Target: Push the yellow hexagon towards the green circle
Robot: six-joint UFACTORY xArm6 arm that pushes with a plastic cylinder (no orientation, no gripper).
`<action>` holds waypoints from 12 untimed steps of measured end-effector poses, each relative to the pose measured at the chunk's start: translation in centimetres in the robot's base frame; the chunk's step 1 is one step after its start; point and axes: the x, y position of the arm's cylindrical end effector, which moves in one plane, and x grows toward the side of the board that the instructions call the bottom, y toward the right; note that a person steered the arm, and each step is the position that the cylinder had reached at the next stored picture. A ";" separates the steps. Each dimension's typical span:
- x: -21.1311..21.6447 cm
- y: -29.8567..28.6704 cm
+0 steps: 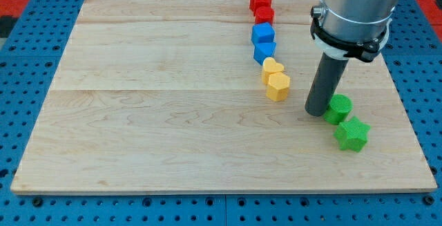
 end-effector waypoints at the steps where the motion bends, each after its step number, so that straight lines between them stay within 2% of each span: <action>1: 0.0 0.5; 3: 0.8 -0.4; 4: 1.5 -4.3; 5: -0.2 -8.5; 6: -2.8 -9.1; 8: -4.1 -9.1; 12: -4.1 -2.0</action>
